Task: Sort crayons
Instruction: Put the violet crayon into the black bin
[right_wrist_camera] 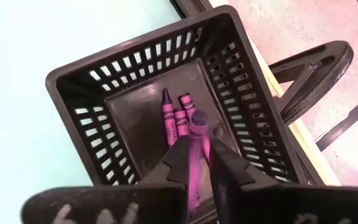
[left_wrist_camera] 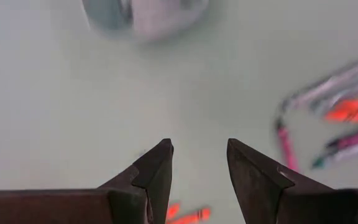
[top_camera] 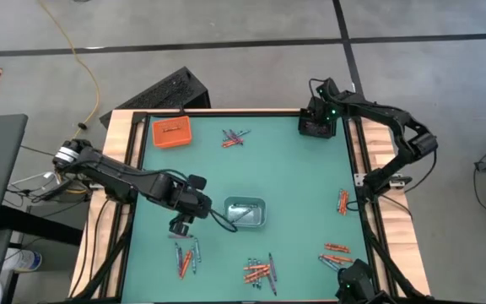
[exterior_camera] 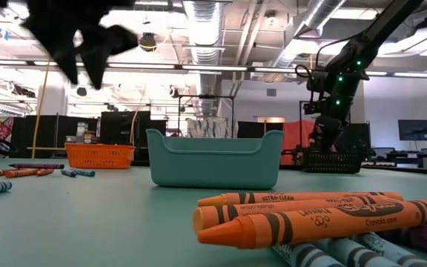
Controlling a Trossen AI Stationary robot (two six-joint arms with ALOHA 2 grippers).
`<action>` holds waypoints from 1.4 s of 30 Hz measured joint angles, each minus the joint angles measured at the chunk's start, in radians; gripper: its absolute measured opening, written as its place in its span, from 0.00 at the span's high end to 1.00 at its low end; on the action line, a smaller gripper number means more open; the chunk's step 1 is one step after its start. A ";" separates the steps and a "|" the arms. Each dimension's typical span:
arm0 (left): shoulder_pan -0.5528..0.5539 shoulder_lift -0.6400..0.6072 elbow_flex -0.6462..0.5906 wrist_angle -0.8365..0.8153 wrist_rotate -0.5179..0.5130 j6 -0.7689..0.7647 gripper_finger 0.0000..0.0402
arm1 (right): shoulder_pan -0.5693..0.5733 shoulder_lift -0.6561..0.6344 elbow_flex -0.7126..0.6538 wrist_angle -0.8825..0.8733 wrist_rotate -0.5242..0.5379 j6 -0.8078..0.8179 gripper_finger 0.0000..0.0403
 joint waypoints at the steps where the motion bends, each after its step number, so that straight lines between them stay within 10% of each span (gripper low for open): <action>1: -0.001 -0.002 -0.023 -0.012 -0.009 -0.017 0.65 | 0.000 0.000 0.000 0.000 0.000 0.000 0.85; 21: 0.178 -0.522 -0.443 -0.018 -0.062 -0.329 0.65 | 0.008 0.000 0.000 0.000 -0.037 0.032 0.83; 42: 0.392 -0.121 -0.446 -0.016 0.066 -0.213 0.65 | 0.098 -0.256 0.000 0.016 -0.060 0.082 0.50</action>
